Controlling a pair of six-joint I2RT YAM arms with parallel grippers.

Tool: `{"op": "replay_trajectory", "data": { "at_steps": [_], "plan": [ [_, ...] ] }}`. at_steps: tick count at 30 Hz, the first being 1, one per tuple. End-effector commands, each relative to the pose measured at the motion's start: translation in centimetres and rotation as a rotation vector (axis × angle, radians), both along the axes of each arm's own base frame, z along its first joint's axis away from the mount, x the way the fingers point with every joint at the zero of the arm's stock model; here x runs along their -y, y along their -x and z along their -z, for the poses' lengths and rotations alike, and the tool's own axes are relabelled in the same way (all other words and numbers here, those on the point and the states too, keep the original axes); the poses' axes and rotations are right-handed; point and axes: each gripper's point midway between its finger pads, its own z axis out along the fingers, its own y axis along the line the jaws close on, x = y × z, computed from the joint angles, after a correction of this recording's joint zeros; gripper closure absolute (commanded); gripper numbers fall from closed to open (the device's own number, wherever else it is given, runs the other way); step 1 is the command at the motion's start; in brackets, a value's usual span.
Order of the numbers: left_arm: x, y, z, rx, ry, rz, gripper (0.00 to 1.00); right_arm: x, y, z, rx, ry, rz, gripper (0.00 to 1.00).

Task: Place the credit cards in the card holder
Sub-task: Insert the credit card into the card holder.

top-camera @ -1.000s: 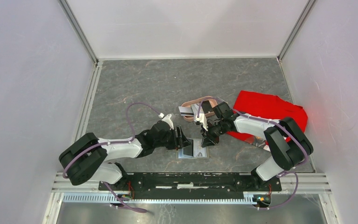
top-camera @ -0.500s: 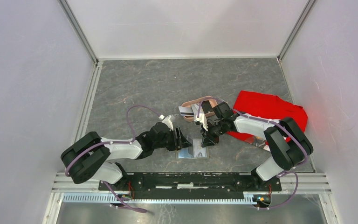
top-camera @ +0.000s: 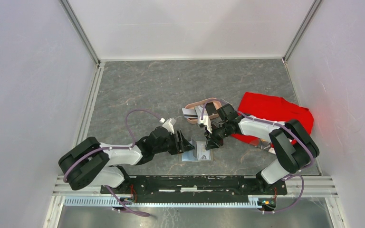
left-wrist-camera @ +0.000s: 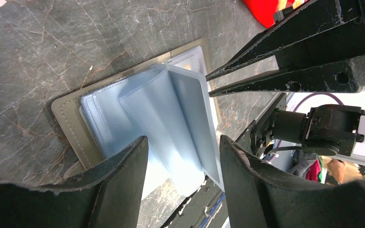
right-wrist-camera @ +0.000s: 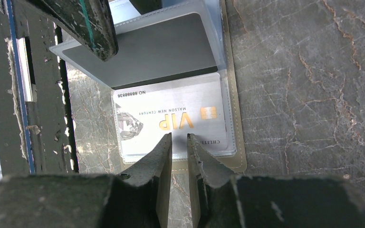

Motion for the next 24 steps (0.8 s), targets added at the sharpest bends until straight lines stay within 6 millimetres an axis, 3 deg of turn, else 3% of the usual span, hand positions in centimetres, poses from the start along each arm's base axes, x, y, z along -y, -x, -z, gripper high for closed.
{"op": "replay_trajectory", "data": {
  "at_steps": [1,18,24],
  "plan": [
    [1.0,-0.1,-1.2,-0.010,0.112,-0.009,0.38,0.3,0.4,0.5,-0.019,0.032,-0.012,0.76],
    [0.9,0.3,-3.3,-0.012,0.338,-0.039,0.38,0.3,0.6,0.6,-0.021,0.035,-0.020,0.76],
    [0.8,0.2,-2.5,-0.040,0.340,-0.063,0.44,0.3,0.6,0.5,-0.021,0.033,-0.021,0.76]
  ]
}}
